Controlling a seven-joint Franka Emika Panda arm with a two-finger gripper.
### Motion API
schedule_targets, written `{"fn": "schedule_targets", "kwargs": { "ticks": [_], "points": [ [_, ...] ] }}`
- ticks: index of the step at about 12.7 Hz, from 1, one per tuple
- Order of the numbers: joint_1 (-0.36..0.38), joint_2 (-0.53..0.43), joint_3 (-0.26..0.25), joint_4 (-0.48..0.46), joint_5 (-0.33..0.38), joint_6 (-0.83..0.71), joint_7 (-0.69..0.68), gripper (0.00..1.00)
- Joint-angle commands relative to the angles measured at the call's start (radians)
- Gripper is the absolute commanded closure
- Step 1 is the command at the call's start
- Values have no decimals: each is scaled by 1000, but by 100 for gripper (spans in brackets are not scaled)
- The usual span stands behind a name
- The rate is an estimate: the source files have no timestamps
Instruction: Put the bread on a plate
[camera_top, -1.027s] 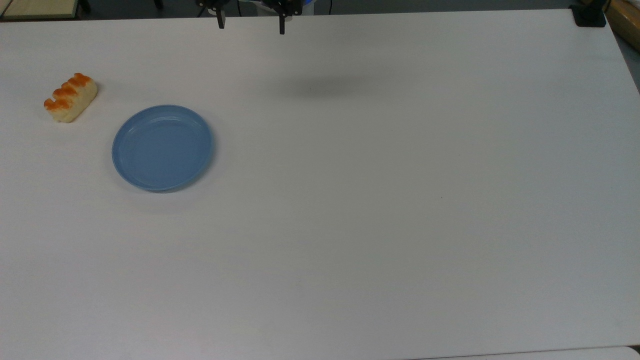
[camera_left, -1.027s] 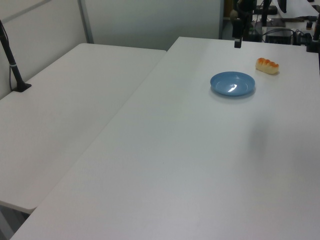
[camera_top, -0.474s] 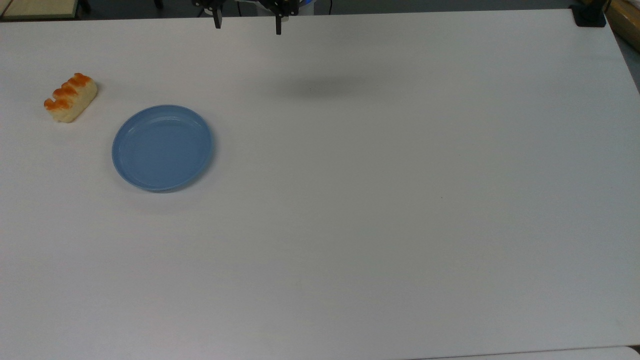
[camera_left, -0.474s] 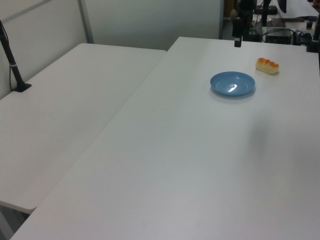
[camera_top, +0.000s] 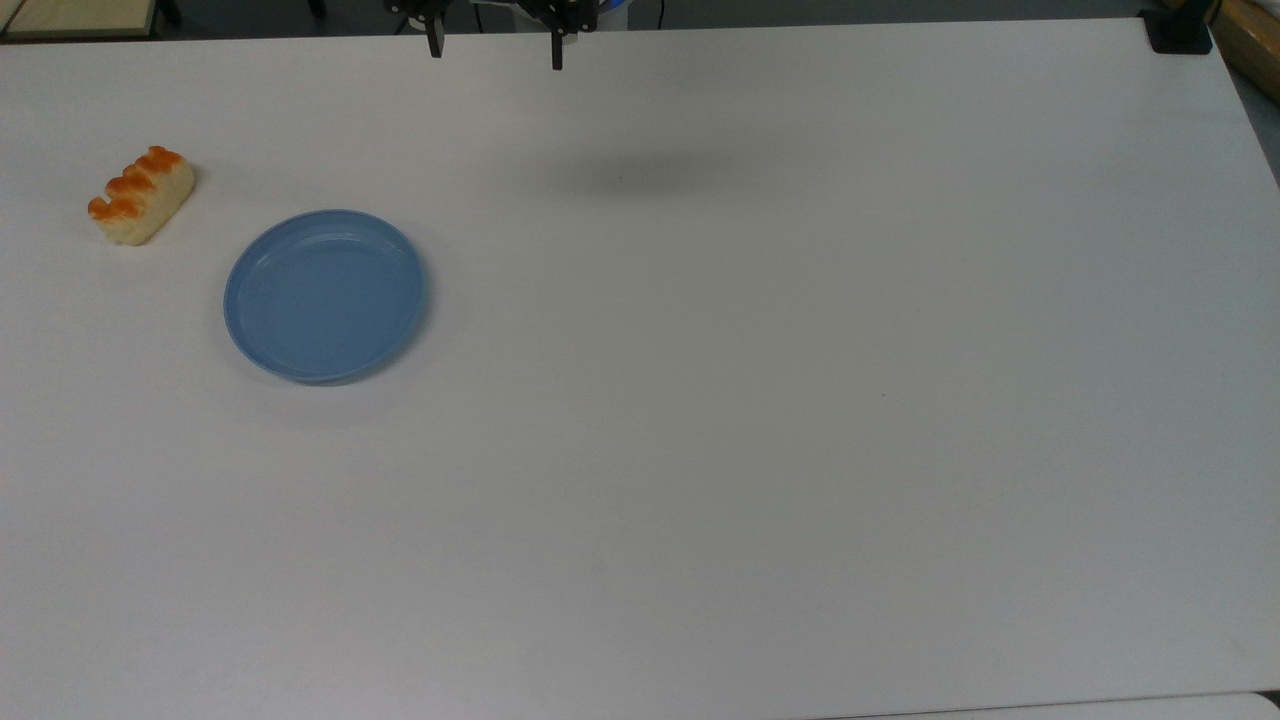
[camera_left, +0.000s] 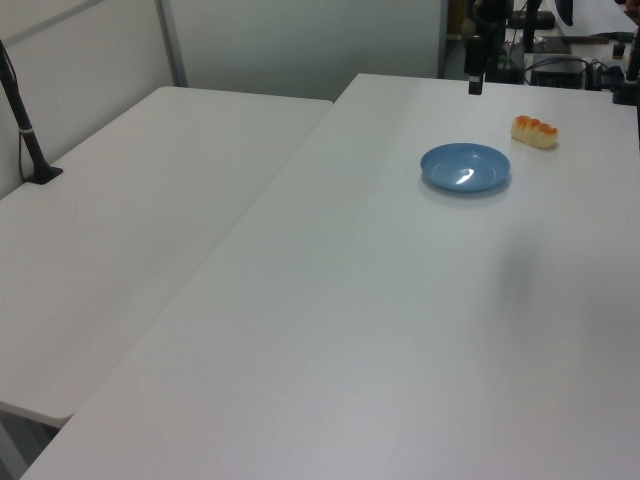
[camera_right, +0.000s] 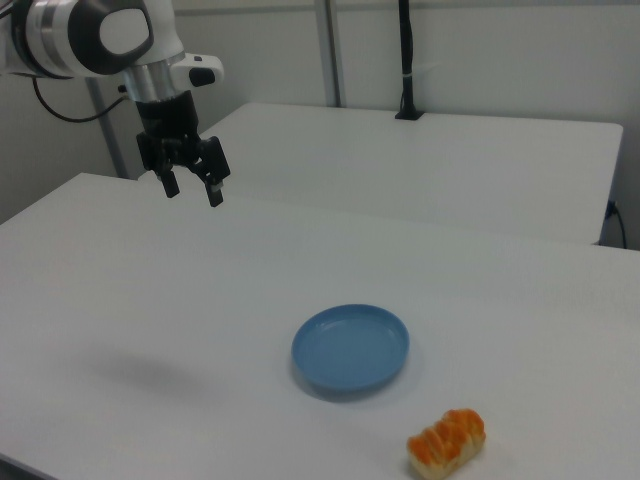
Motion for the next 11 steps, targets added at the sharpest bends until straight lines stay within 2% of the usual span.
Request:
{"fn": "schedule_targets", "kwargs": {
  "ticks": [1, 9, 11],
  "points": [
    [2, 13, -1, 18, -3, -5, 16, 0],
    [-10, 14, -6, 21, -3, -2, 14, 0],
    [-18, 18, -6, 45, -3, -3, 10, 0]
  ]
}}
